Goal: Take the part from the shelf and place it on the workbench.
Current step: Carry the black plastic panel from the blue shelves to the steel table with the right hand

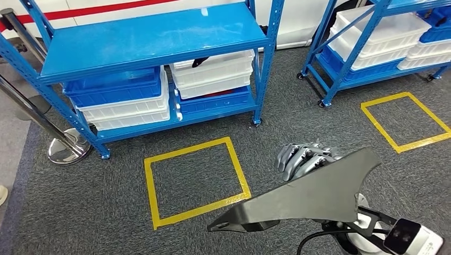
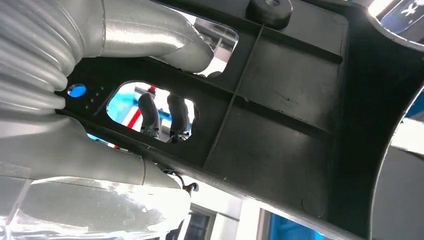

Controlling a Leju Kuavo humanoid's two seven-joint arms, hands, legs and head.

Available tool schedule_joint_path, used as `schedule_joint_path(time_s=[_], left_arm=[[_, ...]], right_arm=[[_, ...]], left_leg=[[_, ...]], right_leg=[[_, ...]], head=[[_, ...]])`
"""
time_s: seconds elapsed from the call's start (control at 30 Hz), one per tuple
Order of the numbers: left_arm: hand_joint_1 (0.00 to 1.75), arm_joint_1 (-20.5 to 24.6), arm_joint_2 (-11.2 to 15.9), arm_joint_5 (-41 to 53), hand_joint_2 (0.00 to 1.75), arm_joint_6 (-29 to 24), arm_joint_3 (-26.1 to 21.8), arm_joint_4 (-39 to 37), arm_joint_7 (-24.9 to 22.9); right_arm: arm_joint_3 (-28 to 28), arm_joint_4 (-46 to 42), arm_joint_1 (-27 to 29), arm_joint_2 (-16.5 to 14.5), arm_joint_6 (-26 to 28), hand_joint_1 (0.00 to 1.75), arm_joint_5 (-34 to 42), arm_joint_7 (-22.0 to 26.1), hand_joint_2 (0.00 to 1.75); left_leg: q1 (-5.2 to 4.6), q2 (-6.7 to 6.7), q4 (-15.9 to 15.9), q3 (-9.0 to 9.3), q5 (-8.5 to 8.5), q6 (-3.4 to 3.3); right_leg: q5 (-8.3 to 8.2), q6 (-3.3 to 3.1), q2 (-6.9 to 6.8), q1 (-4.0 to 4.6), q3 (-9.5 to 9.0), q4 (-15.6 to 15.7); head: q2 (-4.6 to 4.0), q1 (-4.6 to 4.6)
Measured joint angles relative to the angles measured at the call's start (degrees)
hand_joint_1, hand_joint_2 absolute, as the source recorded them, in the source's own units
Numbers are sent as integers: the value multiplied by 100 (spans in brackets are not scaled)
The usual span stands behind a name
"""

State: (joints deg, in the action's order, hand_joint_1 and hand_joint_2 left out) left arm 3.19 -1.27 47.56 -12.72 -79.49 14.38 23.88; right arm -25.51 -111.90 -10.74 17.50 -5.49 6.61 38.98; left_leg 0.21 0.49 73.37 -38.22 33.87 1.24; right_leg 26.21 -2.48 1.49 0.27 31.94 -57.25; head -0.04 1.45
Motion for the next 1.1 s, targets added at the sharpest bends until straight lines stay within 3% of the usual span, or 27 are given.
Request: schedule_joint_path(time_s=[0.07,0.1,0.13,0.2,0.27,0.3,0.33,0.4,0.47,0.5,0.53,0.57,0.63,0.7,0.77,0.83,0.9,0.97,1.0,1.03,1.1], left_arm=[[0,1,23,-2,175,2,-2,5,-12],[0,4,33,-1,175,2,-2,9,-16],[0,5,44,3,175,2,-2,13,-20],[0,3,63,17,175,-2,-3,17,-30],[0,6,74,44,175,-7,-4,20,-37],[0,16,78,57,175,-5,-4,22,-39],[0,24,79,75,175,-1,-4,22,-38],[0,25,81,111,175,17,-3,22,-34],[0,9,83,152,175,50,-2,22,-27],[0,7,83,176,175,69,0,22,-24],[0,11,83,195,175,82,4,22,-22],[0,17,83,210,175,96,8,22,-22],[0,26,83,233,175,123,16,22,-23],[0,33,76,243,175,146,20,21,-24],[0,50,52,249,175,167,22,20,-15],[0,69,19,251,175,187,24,19,9],[0,70,-10,238,175,199,25,17,33],[0,54,-30,219,175,190,26,15,58],[0,47,-36,212,175,176,25,15,74],[0,45,-40,204,175,162,25,15,90],[0,49,-45,186,175,147,24,15,104]], right_arm=[[12,1,66,-68,-42,124,-66,-26,175],[19,1,86,-103,-66,124,-91,-35,175],[28,1,97,-135,-86,124,-111,-46,175],[44,1,119,-190,-122,124,-142,-54,175],[54,1,139,-231,-170,124,-176,-67,175],[63,2,145,-244,-189,124,-188,-74,175],[73,3,144,-259,-201,124,-197,-80,175],[102,8,145,-279,-202,124,-199,-81,175],[153,20,163,-281,-198,124,-194,-59,175],[193,26,177,-271,-193,124,-185,-38,175],[240,30,190,-255,-185,124,-173,-7,175],[291,31,200,-229,-175,124,-159,22,175],[384,20,211,-173,-143,124,-139,64,175],[447,-46,291,-143,-90,124,-185,72,175],[472,-169,455,-140,-50,124,-336,78,175],[468,-283,571,-157,-41,124,-504,81,175],[457,-348,598,-202,-43,124,-594,80,175],[439,-364,594,-260,-63,124,-618,70,175],[426,-364,586,-286,-76,124,-619,63,175],[414,-364,570,-308,-86,124,-620,57,175],[390,-364,512,-353,-95,124,-622,38,175]], left_leg=[[19,-49,-483,315,-316,6],[34,-169,-869,544,-446,-3],[46,-298,-1202,727,-535,-13],[50,-460,-1508,872,-540,-37],[52,-354,-1561,857,-569,-83],[58,-287,-1588,854,-595,-121],[67,-215,-1615,847,-624,-165],[61,-68,-1641,818,-665,-225],[47,87,-1636,779,-681,-243],[44,164,-1633,766,-685,-241],[43,237,-1629,759,-688,-236],[43,304,-1624,759,-688,-227],[27,422,-1603,763,-675,-186],[3,524,-1588,763,-666,-116],[-2,625,-1587,766,-658,-49],[22,475,-1434,710,-519,2],[46,158,-848,462,-155,18],[46,20,-93,124,164,8],[45,1,110,29,193,0],[44,-9,96,33,111,-12],[47,-116,-520,321,-282,-47]], right_leg=[[-11,17,106,-10,53,-59],[-14,31,159,-16,86,-92],[-21,54,214,-18,125,-127],[-59,128,328,-32,207,-171],[-105,209,433,-44,260,-181],[-83,238,390,-43,293,-217],[10,265,287,-39,361,-345],[361,310,17,-55,626,-921],[645,358,-76,-100,911,-1582],[647,379,-92,-124,938,-1696],[550,396,-114,-144,853,-1593],[381,405,-168,-159,657,-1284],[130,386,-424,-136,234,-529],[83,320,-585,-75,79,-177],[64,237,-490,-48,107,-151],[21,150,-371,-60,125,-119],[-14,76,-247,-60,143,-102],[-31,38,-101,-35,171,-114],[-36,31,-24,-24,184,-125],[-39,29,53,-15,193,-141],[-38,34,201,-11,204,-182]], head=[[-1,0],[-1,0],[-1,-1],[0,-2],[0,-3],[0,-7],[0,-18],[0,-38],[0,-45],[0,-44],[0,-45],[0,-45],[0,-45],[0,-41],[0,-37],[0,-36],[0,-33],[0,-33],[0,-33],[0,-33],[0,-34]])
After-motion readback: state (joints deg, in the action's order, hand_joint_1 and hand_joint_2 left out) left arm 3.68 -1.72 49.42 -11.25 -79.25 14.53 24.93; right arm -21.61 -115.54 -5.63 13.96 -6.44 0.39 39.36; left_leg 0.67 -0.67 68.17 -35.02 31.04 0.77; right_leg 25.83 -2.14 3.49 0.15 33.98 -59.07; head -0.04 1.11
